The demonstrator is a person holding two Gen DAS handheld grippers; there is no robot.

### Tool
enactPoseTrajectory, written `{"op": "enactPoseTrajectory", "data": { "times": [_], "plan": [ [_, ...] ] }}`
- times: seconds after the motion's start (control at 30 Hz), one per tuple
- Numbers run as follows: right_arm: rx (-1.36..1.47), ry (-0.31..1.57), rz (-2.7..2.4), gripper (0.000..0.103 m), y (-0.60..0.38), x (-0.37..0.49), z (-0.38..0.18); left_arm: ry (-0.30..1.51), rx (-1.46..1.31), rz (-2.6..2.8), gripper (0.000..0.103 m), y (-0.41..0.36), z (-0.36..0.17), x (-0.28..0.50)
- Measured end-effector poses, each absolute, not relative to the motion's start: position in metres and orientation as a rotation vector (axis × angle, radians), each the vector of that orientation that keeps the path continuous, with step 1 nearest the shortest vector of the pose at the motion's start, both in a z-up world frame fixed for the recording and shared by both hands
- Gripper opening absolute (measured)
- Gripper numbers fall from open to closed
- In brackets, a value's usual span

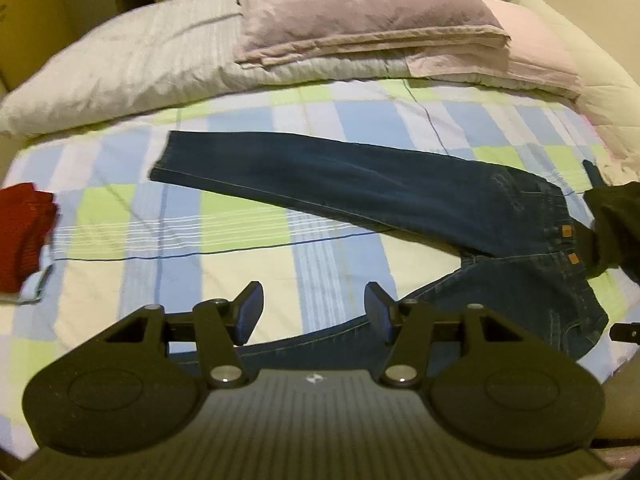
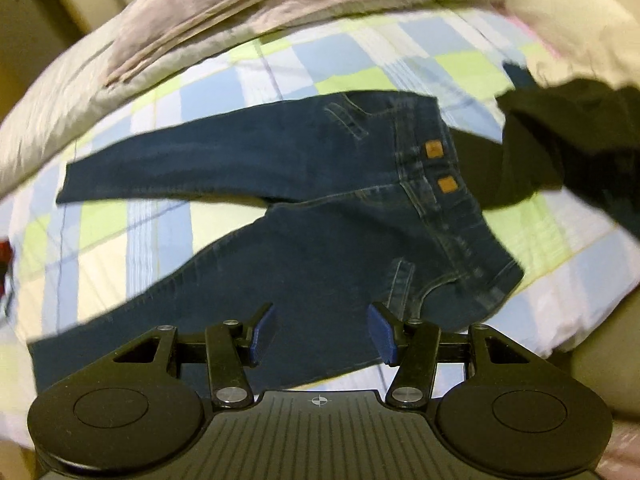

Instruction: Fold clothes

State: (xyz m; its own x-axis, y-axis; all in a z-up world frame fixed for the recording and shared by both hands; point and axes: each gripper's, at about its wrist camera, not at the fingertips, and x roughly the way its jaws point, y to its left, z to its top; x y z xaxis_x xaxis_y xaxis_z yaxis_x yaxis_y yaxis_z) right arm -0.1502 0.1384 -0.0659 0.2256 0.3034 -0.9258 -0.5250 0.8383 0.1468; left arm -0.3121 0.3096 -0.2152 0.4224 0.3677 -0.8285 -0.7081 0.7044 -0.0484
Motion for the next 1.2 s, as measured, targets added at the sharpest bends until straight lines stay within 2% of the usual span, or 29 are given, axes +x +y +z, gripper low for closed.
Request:
{"op": "enactPoseTrajectory", "data": {
  "times": [0.4, 0.63, 0.87, 0.97, 1.03, 1.2],
  "plan": [
    [-0.144, 1.217, 0.583, 0.054, 0.147, -0.077, -0.133, 0.921, -0.359, 0.597, 0.052, 0.370, -0.287, -0.259],
    [-0.243, 1.171, 0.667, 0.054, 0.185, -0.010, -0.187, 0.933, -0.246, 0.529, 0.051, 0.418, -0.339, -0.195],
    [-0.320, 1.067, 0.806, 0.054, 0.230, 0.064, -0.208, 0.908, -0.148, 0.421, 0.049, 0.460, -0.376, -0.124],
    [-0.402, 1.014, 0.866, 0.054, 0.254, 0.092, -0.217, 0.914, -0.119, 0.390, 0.047, 0.483, -0.389, -0.098],
    [-0.463, 0.989, 0.893, 0.054, 0.269, 0.110, -0.224, 0.922, -0.096, 0.370, 0.040, 0.499, -0.398, -0.084],
    [-0.601, 0.940, 0.975, 0.054, 0.299, 0.145, -0.240, 0.949, 0.003, 0.356, 0.040, 0.537, -0.411, -0.060]
  ]
}}
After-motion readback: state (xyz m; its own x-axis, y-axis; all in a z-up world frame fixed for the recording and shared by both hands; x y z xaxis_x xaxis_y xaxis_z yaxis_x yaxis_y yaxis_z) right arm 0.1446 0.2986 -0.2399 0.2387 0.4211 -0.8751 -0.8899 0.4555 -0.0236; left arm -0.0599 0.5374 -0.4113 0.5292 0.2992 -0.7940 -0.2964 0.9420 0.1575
